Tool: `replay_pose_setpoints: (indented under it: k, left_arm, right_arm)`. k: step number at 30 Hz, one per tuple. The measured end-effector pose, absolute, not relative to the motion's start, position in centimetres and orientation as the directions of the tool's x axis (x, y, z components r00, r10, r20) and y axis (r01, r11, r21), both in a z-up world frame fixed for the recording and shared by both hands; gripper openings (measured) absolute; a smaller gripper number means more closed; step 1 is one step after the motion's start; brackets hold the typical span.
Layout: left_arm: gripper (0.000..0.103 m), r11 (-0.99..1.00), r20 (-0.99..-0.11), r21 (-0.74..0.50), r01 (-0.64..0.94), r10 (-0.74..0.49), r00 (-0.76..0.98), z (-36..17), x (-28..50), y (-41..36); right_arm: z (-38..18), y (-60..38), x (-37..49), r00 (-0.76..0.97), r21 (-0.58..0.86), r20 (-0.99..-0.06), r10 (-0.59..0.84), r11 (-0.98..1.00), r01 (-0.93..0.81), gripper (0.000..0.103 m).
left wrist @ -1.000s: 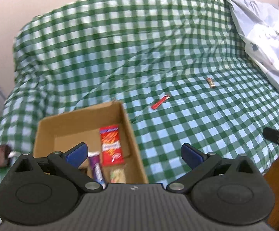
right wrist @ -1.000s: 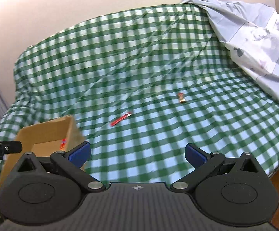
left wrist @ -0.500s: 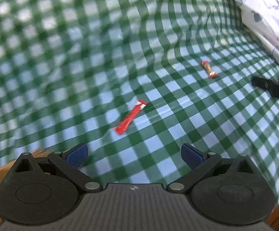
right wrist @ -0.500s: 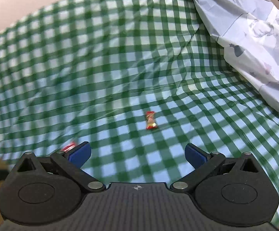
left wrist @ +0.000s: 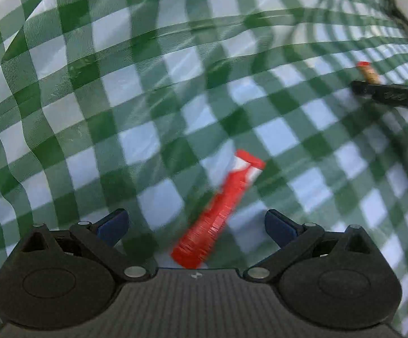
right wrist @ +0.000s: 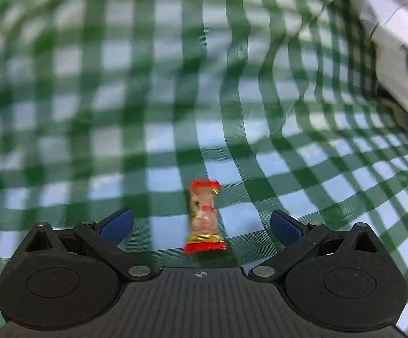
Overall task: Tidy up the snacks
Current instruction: 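Grasp the red stick with the left tool while the right grasps the red candy, then carry the red stick and red candy over the box with both tools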
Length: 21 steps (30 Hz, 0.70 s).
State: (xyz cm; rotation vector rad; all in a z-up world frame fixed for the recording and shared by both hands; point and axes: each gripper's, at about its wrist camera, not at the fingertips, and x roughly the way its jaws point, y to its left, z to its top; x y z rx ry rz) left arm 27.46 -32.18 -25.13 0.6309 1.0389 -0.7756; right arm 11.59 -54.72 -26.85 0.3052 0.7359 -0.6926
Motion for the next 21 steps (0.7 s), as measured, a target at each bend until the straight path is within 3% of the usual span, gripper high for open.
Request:
replay_pose_setpoints:
  k: [1,2,6,8,9,10,11,12,14,15,21]
  left_arm:
    - [0.103,0.585,-0.923,0.08,0.807,-0.262,0.282,-25.2,28.0,-32.2]
    - [0.103,0.596,-0.926,0.065,0.8,-0.263,0.271,-25.2,28.4,-32.1]
    - [0.101,0.6,-0.915,0.091,0.795,-0.265,0.305,-24.9,28.4,-32.2]
    - [0.079,0.578,-0.901,0.088,0.811,-0.301,0.312,-24.3,27.9,-32.4]
    - [0.058,0.566,-0.901,0.058,0.822,-0.324,0.287,-24.0,27.7,-32.4]
    - [0.03,0.566,-0.9,0.053,0.823,-0.33,0.285,-23.7,27.5,-32.3]
    - [0.017,0.565,-0.9,0.05,0.824,-0.332,0.282,-23.5,27.4,-32.2]
    - [0.016,0.569,-0.903,0.045,0.821,-0.329,0.277,-23.5,27.4,-32.2]
    - [0.016,0.589,-0.905,0.024,0.808,-0.33,0.268,-23.2,27.5,-31.7]
    - [0.016,0.601,-0.908,0.012,0.799,-0.328,0.26,-23.0,27.5,-31.3]
    - [0.016,0.61,-0.889,-0.035,0.792,-0.38,0.254,-19.9,26.0,-28.8]
  right_arm:
    - [-27.8,-55.4,11.9,0.525,0.037,-0.724,-0.447,0.735,0.677,0.103]
    - [-28.0,-55.5,11.4,0.567,0.067,-0.674,-0.473,0.725,0.685,0.103]
    - [-28.9,-55.5,11.5,0.585,0.044,-0.639,-0.499,0.736,0.676,0.103]
    - [-28.9,-55.4,11.4,0.589,0.036,-0.639,-0.494,0.746,0.665,0.102]
    - [-28.8,-55.5,11.4,0.589,0.04,-0.645,-0.488,0.747,0.663,0.101]
    - [-28.7,-55.4,11.3,0.59,0.044,-0.646,-0.485,0.748,0.663,0.092]
    - [-28.6,-55.2,11.2,0.601,0.043,-0.636,-0.484,0.756,0.654,0.075]
    - [-28.2,-54.8,10.9,0.613,0.038,-0.626,-0.482,0.766,0.641,0.064]
    - [-27.6,-53.7,10.5,0.63,0.028,-0.618,-0.471,0.787,0.616,0.026]
    - [-27.4,-53.3,10.4,0.625,0.02,-0.621,-0.473,0.788,0.615,0.021]
    - [-26.5,-51.9,9.4,0.628,0.055,-0.65,-0.428,0.798,0.6,0.019]
